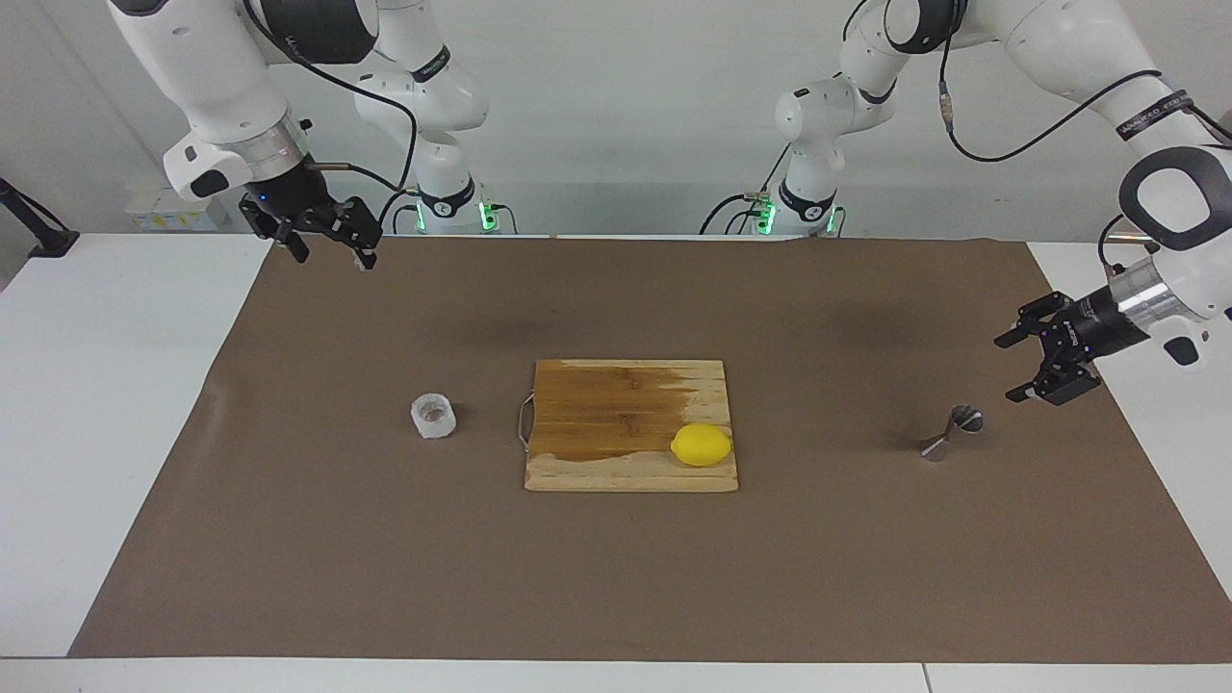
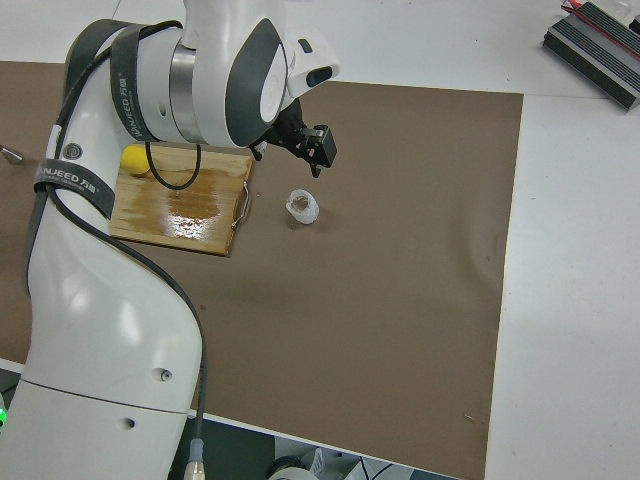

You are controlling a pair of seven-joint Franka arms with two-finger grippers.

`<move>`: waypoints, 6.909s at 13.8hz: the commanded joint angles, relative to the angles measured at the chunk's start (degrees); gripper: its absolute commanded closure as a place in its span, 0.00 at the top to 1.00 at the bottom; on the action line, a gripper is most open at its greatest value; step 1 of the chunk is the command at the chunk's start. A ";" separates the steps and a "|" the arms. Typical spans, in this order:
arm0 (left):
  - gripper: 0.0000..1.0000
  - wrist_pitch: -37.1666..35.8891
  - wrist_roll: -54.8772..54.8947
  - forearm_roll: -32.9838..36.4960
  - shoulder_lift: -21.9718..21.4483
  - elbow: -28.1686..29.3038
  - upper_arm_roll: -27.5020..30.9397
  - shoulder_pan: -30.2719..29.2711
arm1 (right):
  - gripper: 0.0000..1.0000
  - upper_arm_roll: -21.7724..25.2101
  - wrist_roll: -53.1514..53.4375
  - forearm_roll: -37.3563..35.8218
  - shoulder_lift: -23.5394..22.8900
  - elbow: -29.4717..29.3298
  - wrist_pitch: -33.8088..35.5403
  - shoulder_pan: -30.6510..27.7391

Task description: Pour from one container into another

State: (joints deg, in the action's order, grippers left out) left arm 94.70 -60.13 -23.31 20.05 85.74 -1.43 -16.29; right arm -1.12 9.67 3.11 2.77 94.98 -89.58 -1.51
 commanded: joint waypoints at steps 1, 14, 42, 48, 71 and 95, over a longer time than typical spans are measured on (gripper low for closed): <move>1.00 1.19 -3.94 -4.97 4.10 -1.28 -0.33 -2.86 | 1.00 -0.55 1.14 1.37 -0.13 -0.32 0.63 -0.86; 1.00 24.11 -6.50 -15.97 5.79 14.17 -0.42 -5.24 | 1.00 -0.55 1.14 1.37 -0.13 -0.32 0.63 -0.86; 0.00 21.23 8.36 -41.64 -5.27 27.63 -1.74 0.63 | 1.00 -0.55 1.14 1.37 -0.13 -0.32 0.63 -0.86; 0.00 22.97 3.36 -45.76 -11.60 31.15 -1.74 11.16 | 1.00 -0.55 1.14 1.37 -0.13 -0.32 0.63 -0.86; 0.00 65.00 -0.26 -95.87 -1.34 25.09 -1.74 49.51 | 1.00 -0.55 1.14 1.37 -0.13 -0.32 0.63 -0.86; 1.00 73.17 8.10 -89.12 -6.51 24.12 -1.82 52.33 | 1.00 -0.55 1.14 1.37 -0.13 -0.32 0.63 -0.86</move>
State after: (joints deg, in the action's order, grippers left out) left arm 166.48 -52.31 -114.39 15.37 109.70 -3.71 35.14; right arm -1.12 9.67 3.11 2.77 94.98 -89.58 -1.52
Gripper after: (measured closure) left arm 0.000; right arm 0.000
